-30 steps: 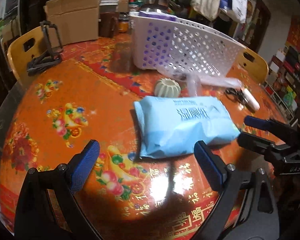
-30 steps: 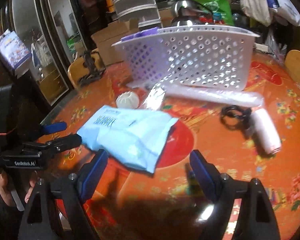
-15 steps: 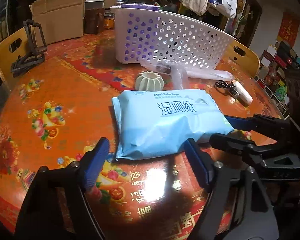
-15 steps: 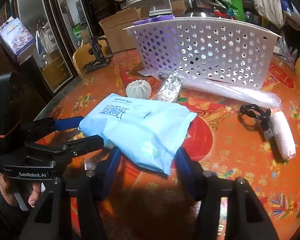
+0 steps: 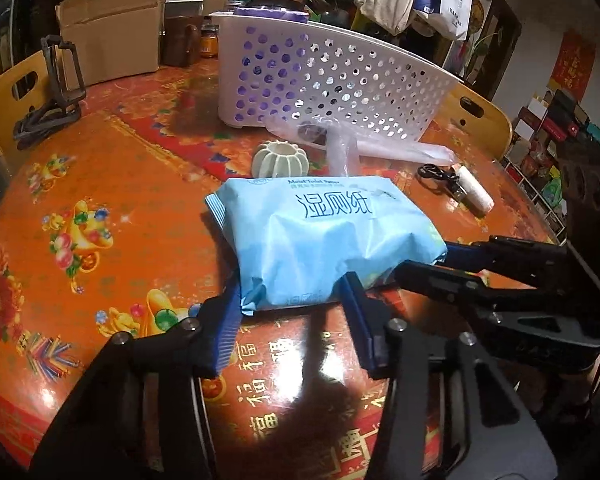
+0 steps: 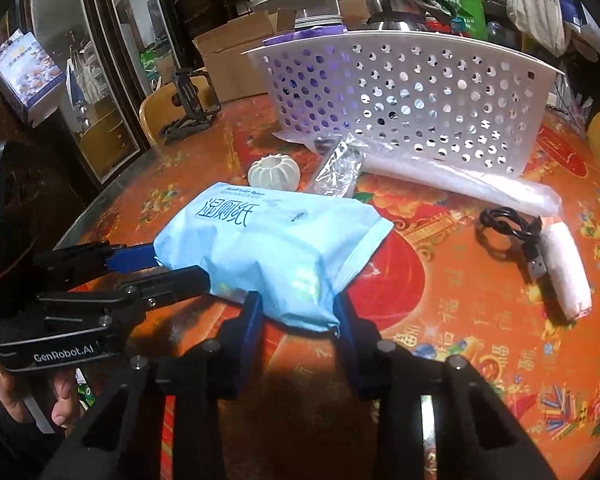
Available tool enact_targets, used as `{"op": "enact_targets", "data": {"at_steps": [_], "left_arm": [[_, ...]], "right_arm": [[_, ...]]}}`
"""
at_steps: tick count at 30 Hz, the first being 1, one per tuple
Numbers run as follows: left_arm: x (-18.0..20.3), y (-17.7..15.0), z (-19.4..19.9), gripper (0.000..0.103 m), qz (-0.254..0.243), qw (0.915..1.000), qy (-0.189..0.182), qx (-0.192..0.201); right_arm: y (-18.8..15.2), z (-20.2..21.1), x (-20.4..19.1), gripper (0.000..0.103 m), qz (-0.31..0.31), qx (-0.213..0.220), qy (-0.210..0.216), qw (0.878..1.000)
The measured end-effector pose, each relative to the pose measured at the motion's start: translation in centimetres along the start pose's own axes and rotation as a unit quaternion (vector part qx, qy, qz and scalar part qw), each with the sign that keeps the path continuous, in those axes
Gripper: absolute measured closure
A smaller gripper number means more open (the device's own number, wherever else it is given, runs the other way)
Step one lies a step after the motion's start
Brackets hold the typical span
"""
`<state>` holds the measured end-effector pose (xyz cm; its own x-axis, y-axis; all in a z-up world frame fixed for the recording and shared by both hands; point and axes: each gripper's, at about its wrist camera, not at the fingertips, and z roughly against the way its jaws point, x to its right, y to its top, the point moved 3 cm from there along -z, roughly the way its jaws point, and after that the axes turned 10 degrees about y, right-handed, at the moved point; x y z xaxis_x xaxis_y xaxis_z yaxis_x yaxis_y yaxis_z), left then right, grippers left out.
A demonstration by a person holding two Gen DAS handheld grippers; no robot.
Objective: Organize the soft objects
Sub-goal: 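Grasp the light-blue wet-wipe pack with the right tool and lift it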
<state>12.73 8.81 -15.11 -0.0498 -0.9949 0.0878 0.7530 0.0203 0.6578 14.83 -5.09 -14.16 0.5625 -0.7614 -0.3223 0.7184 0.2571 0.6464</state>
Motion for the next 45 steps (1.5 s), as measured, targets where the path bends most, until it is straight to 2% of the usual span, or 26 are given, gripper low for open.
{"op": "enact_targets", "data": {"at_steps": [6,13,24,34,45], "left_arm": [[0.4,-0.1,0.4,0.064,-0.004,1.0,0.005,0.006],[1.0,0.0,1.1,0.067,-0.016,0.9997,0.011,0.016],[2.7,0.9,3.0,0.068,-0.018,0.9991,-0.002,0.037],[5.4,3.8,5.6,0.068,-0.032,0.9965,-0.009,0.077],[7.8,8.4,9.0,0.068,-0.043,0.9913,-0.009,0.124]], "right_arm": [[-0.3,0.2,-0.4,0.073,0.018,0.006,-0.017,1.0],[-0.6,1.1,-0.4,0.079,0.023,0.018,-0.013,0.999],[-0.5,4.4,0.5,0.081,0.029,0.047,-0.009,0.998],[1.5,8.4,0.9,0.081,0.049,0.083,-0.028,0.995],[5.6,12.8,0.9,0.081,0.082,0.121,-0.051,0.988]]}}
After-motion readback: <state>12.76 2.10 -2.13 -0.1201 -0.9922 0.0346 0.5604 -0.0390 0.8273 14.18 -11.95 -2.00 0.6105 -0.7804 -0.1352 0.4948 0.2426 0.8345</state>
